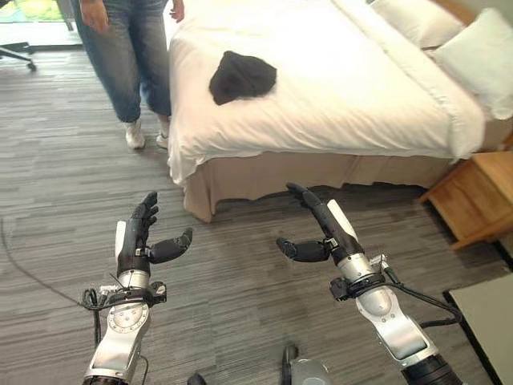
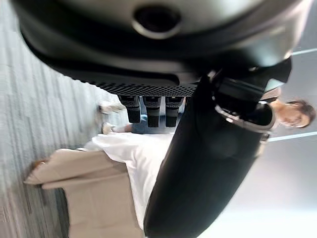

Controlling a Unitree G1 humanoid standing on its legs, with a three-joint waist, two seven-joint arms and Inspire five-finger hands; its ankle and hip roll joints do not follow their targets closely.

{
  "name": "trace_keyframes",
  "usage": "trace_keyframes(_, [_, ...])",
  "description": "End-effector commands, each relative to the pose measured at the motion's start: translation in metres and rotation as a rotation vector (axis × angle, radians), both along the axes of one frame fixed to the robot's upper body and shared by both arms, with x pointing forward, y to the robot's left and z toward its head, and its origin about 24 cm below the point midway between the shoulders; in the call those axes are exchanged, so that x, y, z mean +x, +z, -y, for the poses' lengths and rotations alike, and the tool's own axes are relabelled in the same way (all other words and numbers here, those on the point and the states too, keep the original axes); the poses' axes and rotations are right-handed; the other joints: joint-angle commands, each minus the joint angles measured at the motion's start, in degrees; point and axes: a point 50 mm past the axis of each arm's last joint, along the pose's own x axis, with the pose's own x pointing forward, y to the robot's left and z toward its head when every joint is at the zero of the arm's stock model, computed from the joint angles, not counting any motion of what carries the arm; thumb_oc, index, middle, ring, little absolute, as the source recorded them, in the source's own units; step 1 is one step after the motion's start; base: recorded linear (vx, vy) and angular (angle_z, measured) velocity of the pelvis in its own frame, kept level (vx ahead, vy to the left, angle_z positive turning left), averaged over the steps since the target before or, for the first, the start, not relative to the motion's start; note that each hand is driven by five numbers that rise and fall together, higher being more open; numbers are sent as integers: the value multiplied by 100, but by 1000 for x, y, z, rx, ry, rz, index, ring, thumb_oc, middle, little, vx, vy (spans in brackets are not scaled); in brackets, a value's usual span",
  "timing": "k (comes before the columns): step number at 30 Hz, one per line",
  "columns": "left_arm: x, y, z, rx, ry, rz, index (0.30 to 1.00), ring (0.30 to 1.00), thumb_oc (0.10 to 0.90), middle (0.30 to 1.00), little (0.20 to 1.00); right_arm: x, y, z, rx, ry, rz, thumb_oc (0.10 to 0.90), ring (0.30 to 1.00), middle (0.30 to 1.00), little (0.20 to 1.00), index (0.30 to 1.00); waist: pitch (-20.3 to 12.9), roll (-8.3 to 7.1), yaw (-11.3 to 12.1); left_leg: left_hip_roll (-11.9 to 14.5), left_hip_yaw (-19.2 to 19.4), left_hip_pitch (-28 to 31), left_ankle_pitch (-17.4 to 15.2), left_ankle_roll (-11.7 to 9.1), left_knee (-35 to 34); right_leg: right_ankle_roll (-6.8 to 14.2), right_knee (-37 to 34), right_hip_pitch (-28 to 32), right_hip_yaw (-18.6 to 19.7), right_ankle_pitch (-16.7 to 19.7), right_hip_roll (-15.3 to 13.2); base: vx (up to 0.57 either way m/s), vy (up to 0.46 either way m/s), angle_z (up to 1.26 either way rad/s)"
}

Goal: Pick up bed clothes into laundry basket.

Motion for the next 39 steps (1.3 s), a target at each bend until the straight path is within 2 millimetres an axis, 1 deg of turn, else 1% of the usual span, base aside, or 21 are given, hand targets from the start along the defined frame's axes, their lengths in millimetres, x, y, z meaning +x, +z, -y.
trace_keyframes(1, [12, 59, 7, 107, -115, 264, 900, 900, 800, 900, 900, 18, 57, 9, 56, -65, 279, 800, 900, 900, 900, 900, -111, -132, -181, -106, 286, 206, -785, -470, 10, 423, -15, 202, -275, -332, 76, 378, -76, 78])
trace_keyframes(4, [12, 58, 11, 113, -127, 269, 900, 900, 800, 900, 900, 16, 54, 12, 46, -74, 271, 800, 900, 900, 900, 900, -141, -171, -316, -244, 273, 724, -1142, -464, 32, 433, -93, 78, -598, -244, 129, 461, -93, 56])
trace_keyframes(6, [12, 58, 11, 113, -127, 268, 900, 900, 800, 900, 900, 16, 53, 12, 46, -74, 271, 800, 900, 900, 900, 900, -135, -168, -317, -245, 270, 738, -1151, -461, 33, 438, -75, 86, -599, -259, 124, 238, -51, 11])
trace_keyframes(9, [13, 58, 20, 86, -159, 282, 900, 900, 800, 900, 900, 13, 53, 16, 23, -77, 273, 800, 900, 900, 900, 900, -248, -165, -447, -259, 102, 892, -1560, -501, 563, 261, -47, 348, -470, -252, 224, 482, -185, 8])
trace_keyframes(10, [13, 60, 22, 62, -160, 303, 900, 900, 800, 900, 900, 15, 59, 19, 15, -85, 297, 800, 900, 900, 900, 900, -239, -102, -405, 112, 11, 607, -1213, -802, 1889, 29, -88, 669, -504, -342, 333, 389, -270, 23])
trace_keyframes(12, [14, 63, 21, 41, -152, 324, 900, 900, 800, 900, 900, 19, 66, 20, -16, -85, 327, 800, 900, 900, 900, 900, -213, -80, -308, 695, -137, 183, -539, -1162, 3355, -329, -303, 1125, -552, -581, 600, 424, -350, -6])
trace_keyframes(14, [15, 66, 20, 25, -133, 347, 900, 900, 800, 900, 900, 23, 76, 21, -34, -105, 375, 800, 900, 900, 900, 900, -103, -166, -115, 880, -409, -310, -137, -1309, 4537, -581, -309, 1439, -471, -826, 741, 330, -277, -27])
trace_keyframes(15, [16, 69, 20, 27, -122, 364, 900, 900, 800, 900, 900, 25, 80, 21, -48, -118, 400, 800, 900, 900, 900, 900, -42, -222, -43, 999, -420, -648, -265, -1266, 4833, -612, -309, 1521, -436, -907, 747, 299, -144, -56])
trace_keyframes(17, [16, 72, 16, 29, -91, 379, 900, 900, 800, 900, 900, 30, 86, 20, -76, -142, 428, 800, 900, 900, 900, 900, -19, -297, 63, 965, -158, -972, -520, -990, 4413, -538, -309, 1563, -359, -906, 629, 197, 71, -60])
trace_keyframes(18, [16, 73, 14, 36, -81, 385, 900, 900, 800, 900, 900, 31, 86, 20, -99, -146, 437, 800, 900, 900, 900, 900, -38, -250, 113, 904, -222, -1004, -707, -1014, 3949, -451, -309, 1618, -217, -1024, 661, 197, 184, -44])
trace_keyframes(20, [15, 78, 15, 30, -63, 417, 900, 900, 800, 900, 900, 35, 90, 18, -141, -151, 462, 800, 900, 900, 900, 900, -85, -212, 203, 659, -31, -931, -997, -812, 2576, -238, -309, 1648, -126, -1052, 572, 267, 231, -81])
trace_keyframes(23, [14, 85, 20, 0, -68, 468, 900, 900, 800, 900, 900, 39, 93, 16, -173, -161, 486, 800, 900, 900, 900, 900, -153, -176, 256, 427, 298, -864, -522, -752, 1213, -136, -309, 1800, -191, -1131, 475, 230, 172, -53])
trace_keyframes(25, [14, 86, 22, -11, -87, 469, 900, 900, 800, 900, 900, 41, 91, 16, -172, -180, 479, 800, 900, 900, 900, 900, -173, -153, 243, 405, 471, -823, -378, -729, 1009, -155, -309, 1901, -234, -1196, 495, 216, 113, -3])
trace_keyframes(27, [12, 85, 23, 14, -114, 440, 900, 900, 800, 900, 900, 43, 92, 2, -162, -148, 483, 800, 900, 900, 900, 900, -255, -111, 232, 94, 627, -433, -270, -546, 351, -134, -142, 2064, -386, -1165, 511, 318, 200, 35])
trace_keyframes(29, [17, 91, 28, 25, -152, 455, 900, 900, 800, 900, 900, 49, 96, -8, -187, -117, 491, 800, 900, 900, 900, 900, -242, -119, 228, -32, 642, -219, -311, -406, 75, -40, 672, 1840, -498, -1167, 450, 174, 136, 33])
trace_keyframes(31, [23, 99, 32, 34, -186, 481, 900, 900, 800, 900, 900, 63, 110, -7, -235, -149, 528, 800, 900, 900, 900, 900, -56, -87, 163, -85, 636, -99, -396, -271, 33, 138, 1880, 1137, -372, -1083, 255, 39, 122, 17])
trace_keyframes(33, [26, 101, 35, 32, -201, 494, 900, 900, 800, 900, 900, 70, 120, -10, -236, -164, 550, 800, 900, 900, 900, 900, 34, -71, 184, -132, 617, -104, -428, -209, 30, 199, 2301, 770, -201, -1081, 149, 30, 47, 34])
trace_keyframes(35, [28, 103, 40, 30, -231, 503, 900, 900, 800, 900, 900, 82, 132, -12, -259, -203, 578, 800, 900, 900, 900, 900, 24, -32, 268, -156, 496, -86, -489, -208, 30, 121, 1849, 734, -24, -1142, 19, 160, -67, 32])
trace_keyframes(37, [30, 106, 45, 12, -274, 515, 900, 900, 800, 900, 900, 93, 137, -11, -289, -225, 554, 800, 900, 900, 900, 900, 9, 1, 271, -114, 175, -202, -445, -240, 10, 43, 816, 653, 611, -952, 133, 148, -154, 65])
trace_keyframes(38, [30, 106, 45, 12, -274, 515, 900, 900, 800, 900, 900, 94, 137, -11, -289, -225, 554, 800, 900, 900, 900, 900, -2, 7, 265, -107, 172, -215, -443, -241, 10, 41, 767, 665, 603, -922, 145, 121, -136, 117])
trace_keyframes(39, [29, 107, 44, 19, -301, 504, 900, 900, 800, 900, 900, 100, 137, -12, -305, -223, 526, 800, 900, 900, 900, 900, -29, 33, 362, -126, -128, -264, -464, -270, 10, 113, 397, 636, 1075, -772, 181, 99, -78, 108])
